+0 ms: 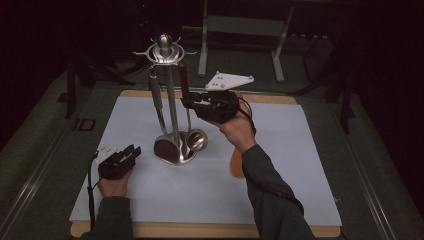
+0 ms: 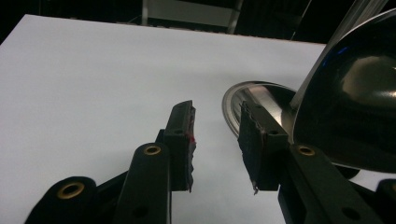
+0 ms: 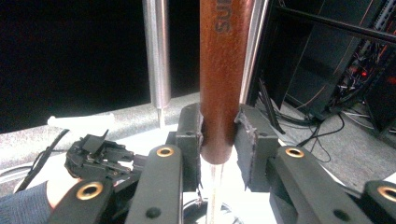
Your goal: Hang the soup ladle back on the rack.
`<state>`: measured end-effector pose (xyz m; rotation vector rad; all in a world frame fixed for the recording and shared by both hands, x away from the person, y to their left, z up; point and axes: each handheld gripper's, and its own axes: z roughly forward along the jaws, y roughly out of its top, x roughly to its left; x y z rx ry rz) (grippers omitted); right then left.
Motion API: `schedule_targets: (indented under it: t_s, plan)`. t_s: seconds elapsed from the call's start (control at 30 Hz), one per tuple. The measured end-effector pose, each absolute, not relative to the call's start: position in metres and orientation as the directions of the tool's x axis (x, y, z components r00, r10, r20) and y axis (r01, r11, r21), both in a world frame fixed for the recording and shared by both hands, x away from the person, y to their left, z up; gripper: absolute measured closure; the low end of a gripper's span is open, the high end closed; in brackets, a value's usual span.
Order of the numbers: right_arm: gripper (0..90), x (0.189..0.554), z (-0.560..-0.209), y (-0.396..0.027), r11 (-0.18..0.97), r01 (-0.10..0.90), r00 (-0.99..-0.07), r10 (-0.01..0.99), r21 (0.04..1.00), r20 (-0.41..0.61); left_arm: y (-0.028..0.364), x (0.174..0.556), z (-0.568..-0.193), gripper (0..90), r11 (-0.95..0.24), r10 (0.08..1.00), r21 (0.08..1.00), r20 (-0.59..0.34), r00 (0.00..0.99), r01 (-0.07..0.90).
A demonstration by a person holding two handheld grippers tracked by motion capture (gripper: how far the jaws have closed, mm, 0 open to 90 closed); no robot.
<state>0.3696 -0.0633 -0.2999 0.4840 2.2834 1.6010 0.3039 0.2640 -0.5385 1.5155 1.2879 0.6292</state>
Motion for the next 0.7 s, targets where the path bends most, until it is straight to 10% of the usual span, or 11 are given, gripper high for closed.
schedule_targets:
  t_s: [0.7]
  plan:
    - [74.0,0.3706,-0.298,-0.0595,0.327,0.099,-0.899,0.433,0.94,-0.056,0.2643,0.3038,-0.5384,65.7,0.076,0.933,0.91,-0.21,0.294,0.407]
